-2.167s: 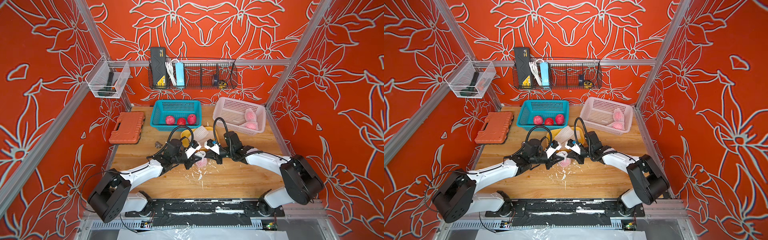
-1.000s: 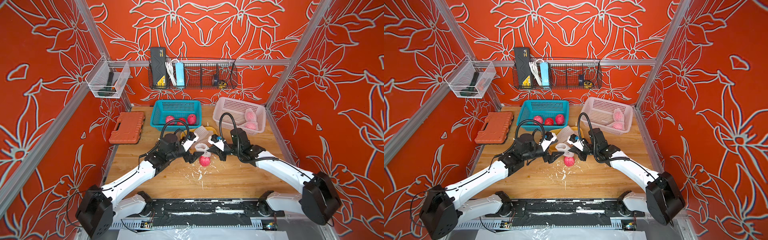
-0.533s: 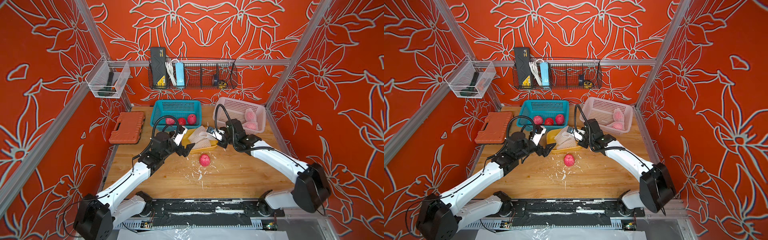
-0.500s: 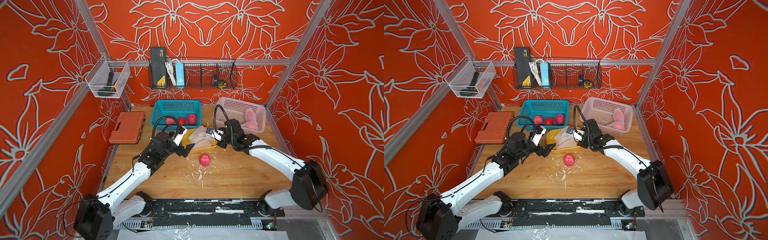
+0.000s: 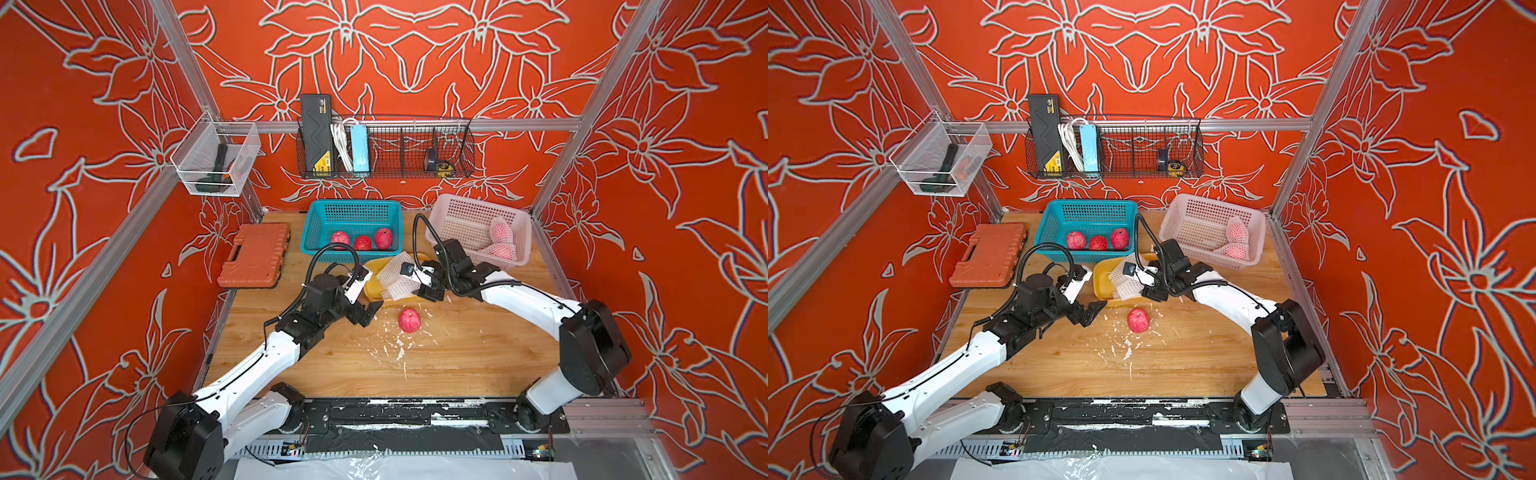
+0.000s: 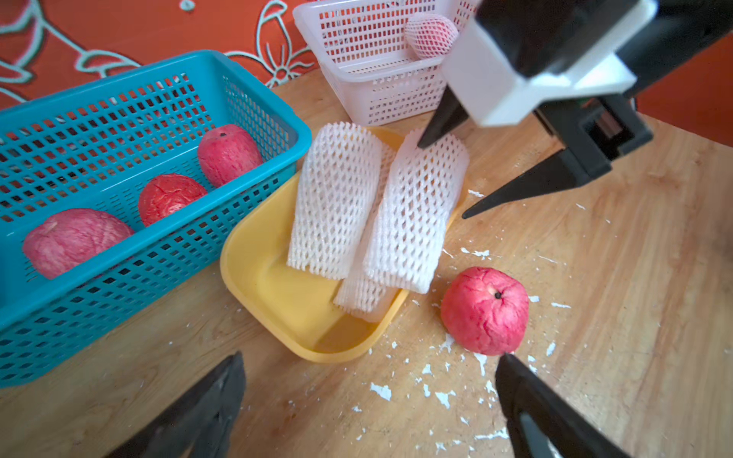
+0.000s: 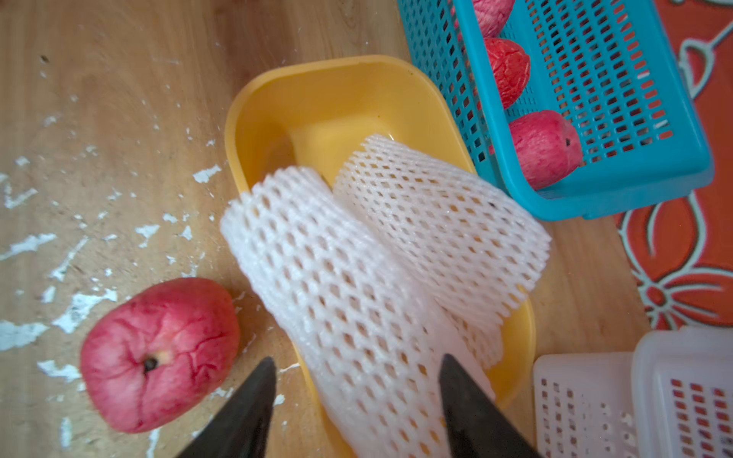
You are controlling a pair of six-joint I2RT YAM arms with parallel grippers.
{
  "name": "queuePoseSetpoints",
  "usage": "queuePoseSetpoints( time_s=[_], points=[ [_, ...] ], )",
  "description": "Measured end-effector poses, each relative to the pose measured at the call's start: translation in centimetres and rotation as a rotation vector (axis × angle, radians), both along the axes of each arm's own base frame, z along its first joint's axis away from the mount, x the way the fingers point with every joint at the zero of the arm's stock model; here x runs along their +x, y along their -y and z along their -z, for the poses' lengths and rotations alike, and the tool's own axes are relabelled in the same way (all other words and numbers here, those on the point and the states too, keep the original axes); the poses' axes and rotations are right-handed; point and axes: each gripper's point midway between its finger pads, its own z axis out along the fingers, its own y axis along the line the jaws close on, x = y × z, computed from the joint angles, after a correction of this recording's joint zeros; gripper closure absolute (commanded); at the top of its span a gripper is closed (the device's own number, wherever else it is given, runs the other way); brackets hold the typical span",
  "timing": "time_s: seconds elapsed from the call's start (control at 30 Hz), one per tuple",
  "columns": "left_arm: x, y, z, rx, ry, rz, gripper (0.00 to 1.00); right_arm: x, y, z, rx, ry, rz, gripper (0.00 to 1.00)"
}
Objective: Remove foam nets from apples
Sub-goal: Place the foam net into the storage box, then pick up the apple from the center of the board.
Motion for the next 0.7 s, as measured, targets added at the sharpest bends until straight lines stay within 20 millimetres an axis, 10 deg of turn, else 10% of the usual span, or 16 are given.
queuePoseSetpoints(
  time_s=[0.37, 0.7],
  points=[
    [-5.0, 5.3, 2.5, 0.0, -0.082, 0.269, 0.02, -1.9, 2.2, -5.0, 0.109, 0.043, 0.107, 0.15],
    [-5.6, 8.6, 9.9, 0.093, -0.273, 0.336, 0.02, -2.3, 6.5, -9.0, 0.164, 0.13, 0.308, 0.04]
  ],
)
